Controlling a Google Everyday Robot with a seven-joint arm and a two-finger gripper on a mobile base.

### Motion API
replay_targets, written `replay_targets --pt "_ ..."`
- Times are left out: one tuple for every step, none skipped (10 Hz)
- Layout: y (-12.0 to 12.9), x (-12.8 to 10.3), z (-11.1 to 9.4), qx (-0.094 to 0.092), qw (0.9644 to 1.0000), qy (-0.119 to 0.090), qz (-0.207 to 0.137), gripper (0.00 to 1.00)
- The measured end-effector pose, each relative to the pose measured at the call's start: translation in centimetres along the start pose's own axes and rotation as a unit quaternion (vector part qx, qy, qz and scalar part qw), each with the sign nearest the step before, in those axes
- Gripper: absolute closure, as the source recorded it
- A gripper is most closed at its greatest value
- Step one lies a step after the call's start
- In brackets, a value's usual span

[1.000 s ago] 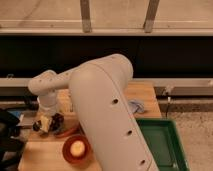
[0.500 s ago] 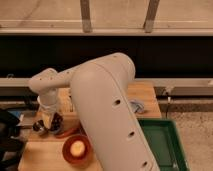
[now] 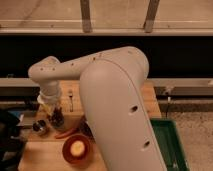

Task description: Place grapes in table surface

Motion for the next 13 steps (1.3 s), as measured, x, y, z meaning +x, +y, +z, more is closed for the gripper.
replay_targets --pt "-1.4 -0.1 -1.9 0.016 0.9998 -0.01 0.009 1.0" --pt "-2.5 -0.2 -3.4 0.03 0.9993 -0.017 0.016 1.0" --pt "-3.5 -0.2 -4.8 0.042 0.9986 -0.023 0.023 1.0" --pt "-4.8 -0.3 -6.0 0.052 0.9977 -0.028 0.031 1.0" --pt "-6.5 -0.3 -6.9 0.06 0.9967 -0.032 0.044 1.0" --pt "-8.1 -0.4 -7.3 0.066 0.9958 -0.034 0.054 1.0" --pt "-9.8 -0.5 -7.7 0.069 0.9948 -0.035 0.066 1.0" --pt "-11.9 -0.8 -7.9 0.073 0.9933 -0.037 0.082 1.0" --pt "-13.4 -1.0 -8.0 0.074 0.992 -0.038 0.095 1.0" --pt "-15.8 -1.1 -8.0 0.075 0.9895 -0.039 0.117 1.0" --pt "-17.7 -1.1 -8.0 0.072 0.9867 -0.045 0.139 1.0" --pt "-19.3 -0.5 -7.7 0.062 0.9837 -0.05 0.161 1.0" --pt "-20.5 0.1 -7.6 0.055 0.9811 -0.058 0.176 1.0"
